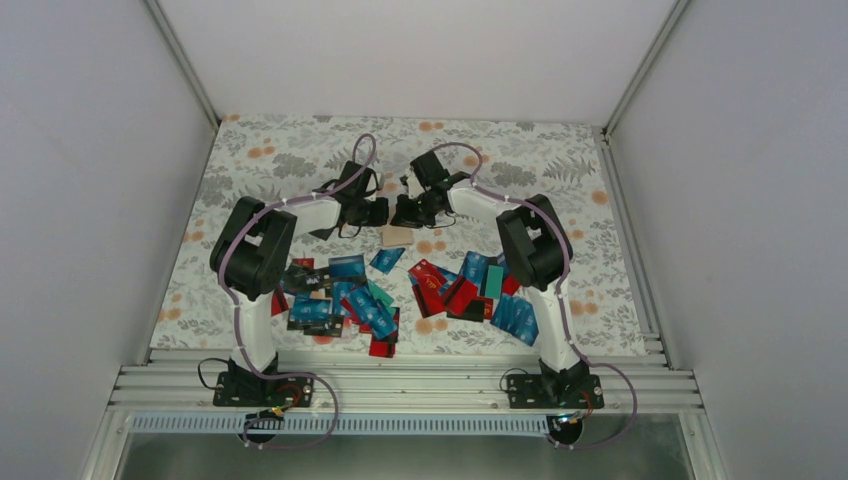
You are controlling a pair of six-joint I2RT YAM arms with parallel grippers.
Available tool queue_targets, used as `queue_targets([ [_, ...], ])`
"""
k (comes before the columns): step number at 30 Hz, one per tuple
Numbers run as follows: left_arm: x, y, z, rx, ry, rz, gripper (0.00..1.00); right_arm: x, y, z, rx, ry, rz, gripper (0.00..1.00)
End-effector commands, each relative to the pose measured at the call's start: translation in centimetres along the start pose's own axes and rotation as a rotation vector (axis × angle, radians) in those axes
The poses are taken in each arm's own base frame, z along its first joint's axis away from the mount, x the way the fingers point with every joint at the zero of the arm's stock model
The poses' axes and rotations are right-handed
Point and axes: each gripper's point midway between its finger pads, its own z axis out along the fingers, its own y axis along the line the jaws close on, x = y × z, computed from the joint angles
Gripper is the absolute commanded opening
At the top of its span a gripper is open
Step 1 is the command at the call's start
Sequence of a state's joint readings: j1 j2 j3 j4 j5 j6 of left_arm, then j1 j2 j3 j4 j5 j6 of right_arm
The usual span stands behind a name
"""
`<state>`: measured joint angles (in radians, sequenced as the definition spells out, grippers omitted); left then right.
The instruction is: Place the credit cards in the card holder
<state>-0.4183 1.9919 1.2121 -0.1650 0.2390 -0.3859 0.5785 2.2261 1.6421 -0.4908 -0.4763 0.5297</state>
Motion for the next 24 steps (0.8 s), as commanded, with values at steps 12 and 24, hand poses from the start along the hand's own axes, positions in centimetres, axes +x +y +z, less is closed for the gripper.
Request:
queue_targets([
  [12, 4.1, 2.7, 1.8, -0.08, 0.12, -0.042, 0.02, 0.8, 2.4, -2.4, 0.017, 0.019, -0.022, 0.04],
  [24, 4.1, 2.7, 1.8, -0.081, 0.122, -0.036, 0.02, -1.3, 3.5, -3.1, 0.023, -0.035, -0.07, 0.04],
])
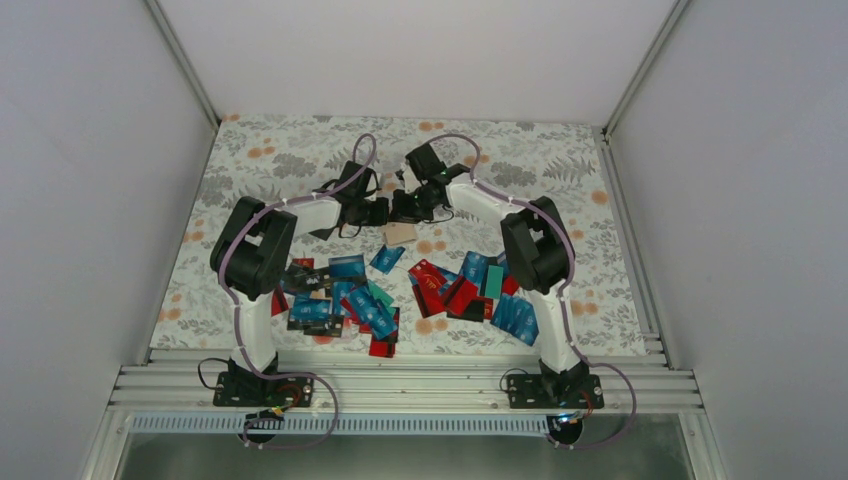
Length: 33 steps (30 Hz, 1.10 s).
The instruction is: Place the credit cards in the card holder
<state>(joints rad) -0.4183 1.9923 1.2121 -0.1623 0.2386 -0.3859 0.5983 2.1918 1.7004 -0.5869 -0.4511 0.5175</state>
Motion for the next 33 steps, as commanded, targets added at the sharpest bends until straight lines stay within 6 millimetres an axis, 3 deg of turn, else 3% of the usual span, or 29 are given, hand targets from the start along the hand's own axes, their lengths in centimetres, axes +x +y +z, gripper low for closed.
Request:
queue_targets([
  [1, 4.1, 2.7, 1.8, -0.082, 0.124, -0.036, 0.02, -1.1, 1.3, -1.1, 0.009, -0.031, -0.04, 0.05],
  [11, 4.2, 2.8, 1.8, -0.083, 0.127, -0.036, 0.02, -0.8, -0.9, -0.4, 0.098, -0.033, -0.022, 0.05],
  [33, 4.3, 2.8, 1.8, -0.082, 0.128, -0.037, 0.02, -0.4, -2.3, 1.6, 0.118, -0.009, -0.027, 0.04],
])
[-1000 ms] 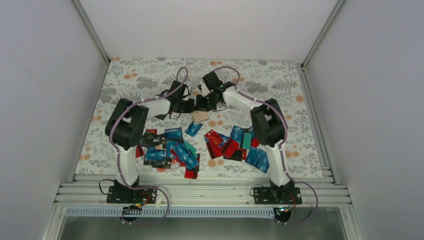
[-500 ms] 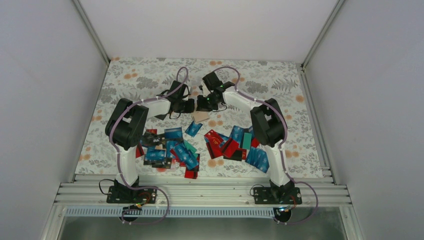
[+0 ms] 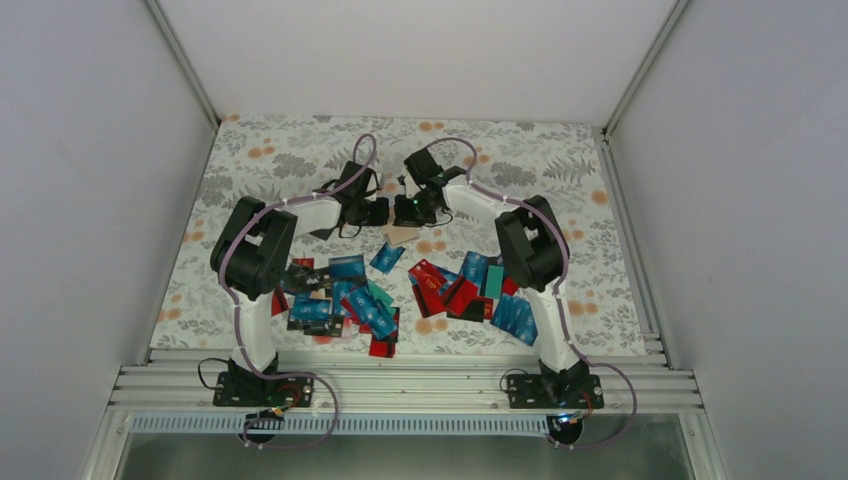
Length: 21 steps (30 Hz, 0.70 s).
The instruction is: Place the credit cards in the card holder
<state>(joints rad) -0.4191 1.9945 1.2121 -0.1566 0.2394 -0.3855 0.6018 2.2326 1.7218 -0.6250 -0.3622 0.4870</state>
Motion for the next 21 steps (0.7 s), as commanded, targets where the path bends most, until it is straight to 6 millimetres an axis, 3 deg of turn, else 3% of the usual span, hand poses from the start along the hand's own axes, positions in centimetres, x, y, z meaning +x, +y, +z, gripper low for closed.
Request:
queue_targets([
  [1, 4.4, 2.8, 1.7, -0.085, 0.132, -0.038, 0.02, -0.5, 0.0, 0.4, 0.015, -0.016, -0.017, 0.05],
  [21, 4.4, 2.8, 1.7, -0.083, 0.132, -0.038, 0.02, -1.0, -1.0, 1.0, 0.062, -0.026, -0.004, 0.04],
])
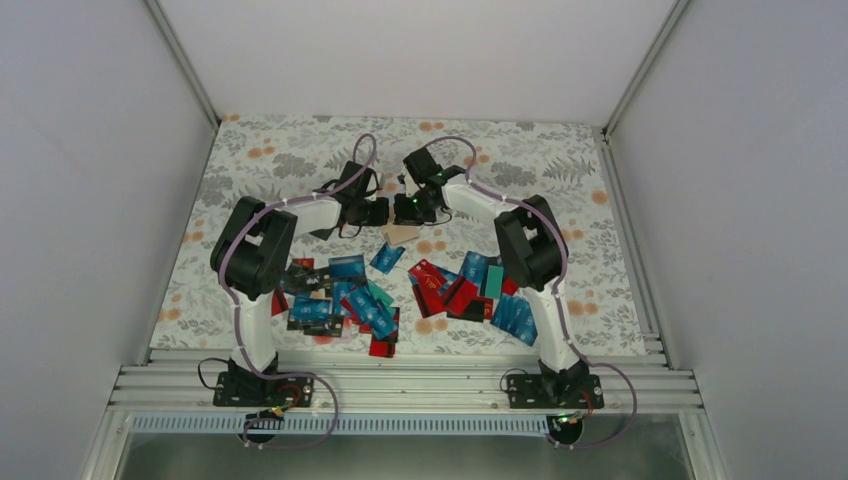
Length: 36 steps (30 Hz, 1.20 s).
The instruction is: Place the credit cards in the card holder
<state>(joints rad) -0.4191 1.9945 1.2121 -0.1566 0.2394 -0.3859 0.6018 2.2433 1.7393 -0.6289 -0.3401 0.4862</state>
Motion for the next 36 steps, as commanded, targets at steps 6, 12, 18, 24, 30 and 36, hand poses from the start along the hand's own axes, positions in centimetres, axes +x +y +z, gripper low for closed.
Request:
queue_targets([
  [6, 4.6, 2.9, 1.6, -0.085, 0.136, -0.037, 0.03, 0.1, -1.5, 1.6, 0.064, 0.011, 0.007, 0.05],
  [12, 4.6, 2.8, 1.6, -0.084, 0.133, -0.037, 0.02, 1.4, -3.3, 2.3, 0.148, 0.049, 0.023, 0.04],
  [18, 4.6, 2.7, 1.4, -0.079, 0.132, -0.036, 0.02, 3.1, -5.4, 4.0, 0.3, 0.105, 0.017, 0.04],
  [24, 4.9, 2.8, 1.4, -0.08, 0.133, -0.035, 0.02, 4.0, -7.1, 5.4, 0.434, 0.144, 0.0, 0.04],
  [30, 5.4, 2.9, 1.5, -0.079, 0.14, -0.037, 0.02, 4.8, -7.5, 7.1, 0.476, 0.197, -0.015, 0.04],
  [36, 5.8, 2.8, 1.8, -0.063, 0.145, -0.039, 0.02, 4.3, -6.4, 7.7, 0.435, 0.216, -0.005, 0.04],
])
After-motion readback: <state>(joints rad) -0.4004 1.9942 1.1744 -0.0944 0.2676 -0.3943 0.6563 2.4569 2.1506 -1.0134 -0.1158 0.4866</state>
